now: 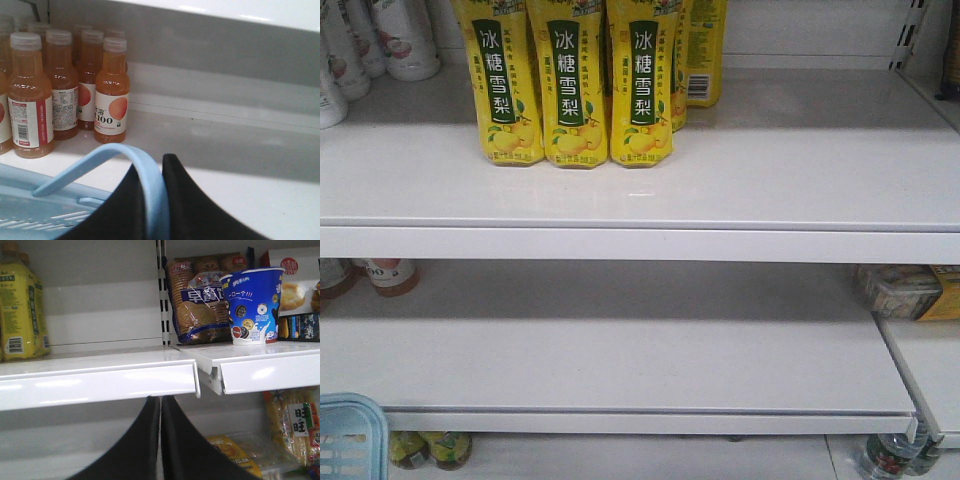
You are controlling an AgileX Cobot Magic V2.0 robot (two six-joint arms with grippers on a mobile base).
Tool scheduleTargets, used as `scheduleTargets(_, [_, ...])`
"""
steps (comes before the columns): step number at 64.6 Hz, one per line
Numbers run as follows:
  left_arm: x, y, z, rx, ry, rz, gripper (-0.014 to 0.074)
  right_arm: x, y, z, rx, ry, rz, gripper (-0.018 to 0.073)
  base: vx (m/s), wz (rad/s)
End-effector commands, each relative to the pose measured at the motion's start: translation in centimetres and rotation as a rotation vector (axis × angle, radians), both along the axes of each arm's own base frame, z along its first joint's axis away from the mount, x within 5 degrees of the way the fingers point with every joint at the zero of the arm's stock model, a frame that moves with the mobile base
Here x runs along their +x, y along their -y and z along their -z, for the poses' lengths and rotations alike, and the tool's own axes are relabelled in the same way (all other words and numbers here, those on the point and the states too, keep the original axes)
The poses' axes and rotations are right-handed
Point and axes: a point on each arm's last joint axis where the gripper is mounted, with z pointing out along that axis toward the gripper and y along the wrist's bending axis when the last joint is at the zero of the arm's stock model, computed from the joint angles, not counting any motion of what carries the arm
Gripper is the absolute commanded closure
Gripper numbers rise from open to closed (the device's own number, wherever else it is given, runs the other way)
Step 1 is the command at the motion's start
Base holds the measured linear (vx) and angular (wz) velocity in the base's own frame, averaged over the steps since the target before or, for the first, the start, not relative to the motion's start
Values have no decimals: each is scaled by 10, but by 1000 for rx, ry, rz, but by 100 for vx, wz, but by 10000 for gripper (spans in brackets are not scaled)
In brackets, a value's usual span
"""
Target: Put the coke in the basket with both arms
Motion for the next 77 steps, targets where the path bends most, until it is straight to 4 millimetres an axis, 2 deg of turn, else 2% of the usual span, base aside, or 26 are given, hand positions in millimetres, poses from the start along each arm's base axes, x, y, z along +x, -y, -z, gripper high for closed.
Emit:
scheduleTargets(1, [1,0,-24,38,167,3,603,-2,-1,-5,-29,75,-5,561,0,0])
scheduleTargets(33, [1,0,-24,38,167,3,603,-1,0,1,-14,17,5,561,0,0])
scheduleTargets(77, [1,0,-24,38,167,3,603,-2,-1,-2,-27,42,1,561,0,0])
